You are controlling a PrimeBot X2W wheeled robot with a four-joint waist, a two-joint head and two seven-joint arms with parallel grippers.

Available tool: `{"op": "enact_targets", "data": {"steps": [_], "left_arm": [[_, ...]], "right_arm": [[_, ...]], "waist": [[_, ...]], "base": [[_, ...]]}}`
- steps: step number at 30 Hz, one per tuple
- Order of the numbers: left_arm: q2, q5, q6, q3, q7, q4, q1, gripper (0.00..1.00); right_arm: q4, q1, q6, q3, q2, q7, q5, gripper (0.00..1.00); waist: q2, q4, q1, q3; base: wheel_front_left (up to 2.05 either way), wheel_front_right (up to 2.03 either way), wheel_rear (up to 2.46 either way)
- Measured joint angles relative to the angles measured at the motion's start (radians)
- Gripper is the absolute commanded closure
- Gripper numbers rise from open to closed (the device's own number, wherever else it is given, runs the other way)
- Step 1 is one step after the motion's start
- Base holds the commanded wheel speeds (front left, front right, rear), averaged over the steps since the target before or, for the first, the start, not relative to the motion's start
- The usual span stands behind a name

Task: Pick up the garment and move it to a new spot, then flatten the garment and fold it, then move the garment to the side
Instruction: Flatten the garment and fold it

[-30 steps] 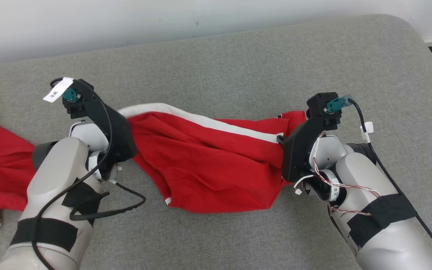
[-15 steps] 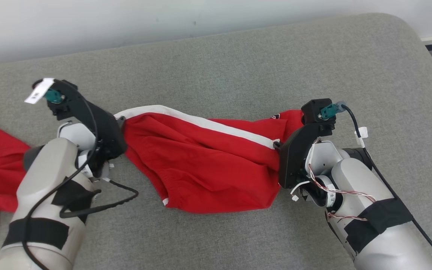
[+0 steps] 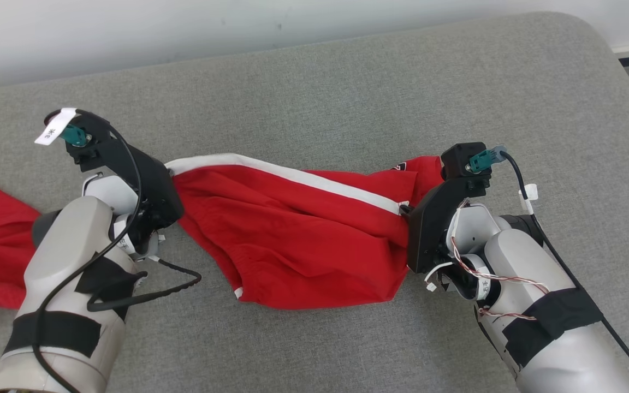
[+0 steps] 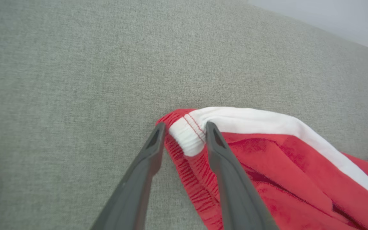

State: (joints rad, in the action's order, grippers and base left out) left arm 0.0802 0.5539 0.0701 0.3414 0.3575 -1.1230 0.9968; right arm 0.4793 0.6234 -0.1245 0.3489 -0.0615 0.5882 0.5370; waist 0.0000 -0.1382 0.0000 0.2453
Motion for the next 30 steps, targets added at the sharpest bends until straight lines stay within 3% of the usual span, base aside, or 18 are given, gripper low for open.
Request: {"op": "enact_targets", "data": {"steps": [2, 3, 14, 23, 25, 30], "left_arm": [[-0.002, 0.000, 0.000, 0.001, 0.003, -0.003, 0.000, 0.80], [-0.003, 0.000, 0.000, 0.002, 0.003, -0.005, 0.000, 1.00], [-0.014, 0.011, -0.018, -0.004, -0.027, -0.006, 0.020, 1.00], [-0.020, 0.025, -0.028, -0.039, -0.244, 0.100, 0.103, 1.00], [-0.021, 0.023, -0.053, -0.046, -0.346, 0.154, 0.143, 1.00], [-0.038, 0.024, -0.095, -0.037, -0.396, 0.176, 0.137, 1.00]], "right_arm": [[0.001, 0.001, 0.000, -0.001, 0.000, 0.000, 0.000, 1.00], [0.002, 0.001, 0.000, -0.001, 0.000, 0.000, 0.000, 1.00], [0.000, 0.012, 0.000, -0.028, 0.000, -0.043, 0.023, 1.00], [-0.066, 0.144, 0.000, -0.127, 0.000, -0.220, 0.030, 1.00], [-0.096, 0.172, 0.000, -0.153, -0.002, -0.285, 0.017, 1.00], [-0.170, 0.159, 0.015, -0.178, -0.028, -0.346, 0.023, 1.00]], "waist": [[0.0000, 0.001, 0.0000, 0.002], [0.0000, 0.001, 0.0000, 0.002], [0.0001, 0.012, 0.0000, -0.004], [0.0000, 0.022, 0.0000, -0.050], [0.0000, 0.022, 0.0000, -0.073], [0.0000, 0.023, 0.0000, -0.120]], "base": [[0.00, 0.00, 0.00], [0.00, 0.00, 0.00], [0.00, 0.00, 0.00], [0.00, 0.00, 0.00], [0.00, 0.00, 0.00], [0.00, 0.00, 0.00]]}}
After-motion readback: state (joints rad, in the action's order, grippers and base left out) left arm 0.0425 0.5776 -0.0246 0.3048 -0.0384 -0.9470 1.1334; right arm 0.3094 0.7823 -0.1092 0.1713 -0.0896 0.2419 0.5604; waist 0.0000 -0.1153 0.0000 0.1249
